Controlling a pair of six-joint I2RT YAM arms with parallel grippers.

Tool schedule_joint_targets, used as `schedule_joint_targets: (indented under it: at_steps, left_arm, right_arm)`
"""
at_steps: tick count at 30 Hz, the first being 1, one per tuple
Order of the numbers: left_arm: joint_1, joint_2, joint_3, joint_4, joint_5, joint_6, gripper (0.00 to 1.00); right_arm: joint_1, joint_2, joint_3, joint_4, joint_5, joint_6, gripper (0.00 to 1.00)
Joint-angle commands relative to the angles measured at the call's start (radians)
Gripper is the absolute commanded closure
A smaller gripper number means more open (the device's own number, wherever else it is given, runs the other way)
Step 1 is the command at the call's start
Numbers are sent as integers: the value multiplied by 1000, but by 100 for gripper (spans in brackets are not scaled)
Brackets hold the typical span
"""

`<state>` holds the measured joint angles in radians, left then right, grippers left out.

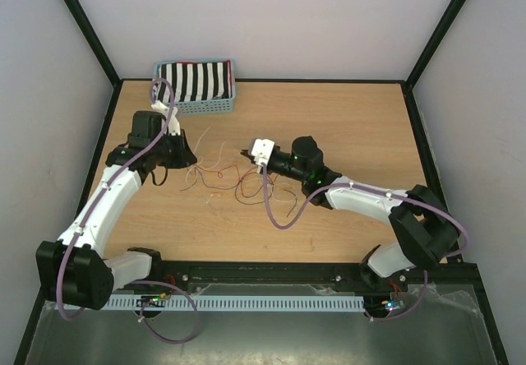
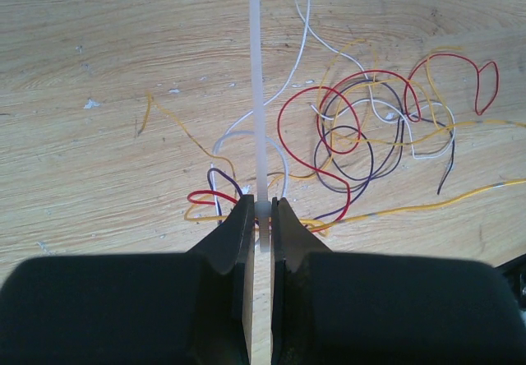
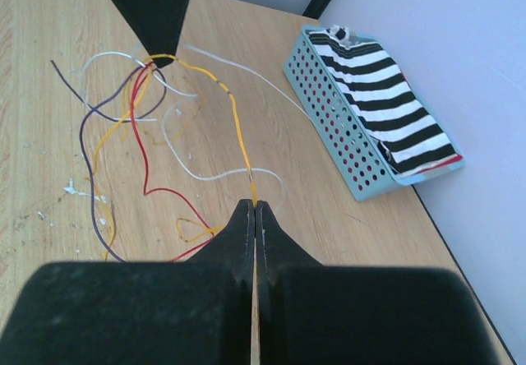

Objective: Zip-tie the wires
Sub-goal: Adjust the cable at the center of the board.

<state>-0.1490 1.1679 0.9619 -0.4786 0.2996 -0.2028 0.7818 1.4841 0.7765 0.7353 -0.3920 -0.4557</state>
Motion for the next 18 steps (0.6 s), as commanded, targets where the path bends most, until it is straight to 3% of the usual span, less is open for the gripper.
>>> schedule_joint_targets:
  at_steps: [1, 18]
  left_arm:
    - [7, 7, -8, 10, -14, -3, 100]
    - [10, 13, -9, 9, -20, -7, 100]
  right_arm:
    - [-20, -55, -21, -34, 14, 2, 100]
    - [-63, -173, -83, -87, 51, -12, 100]
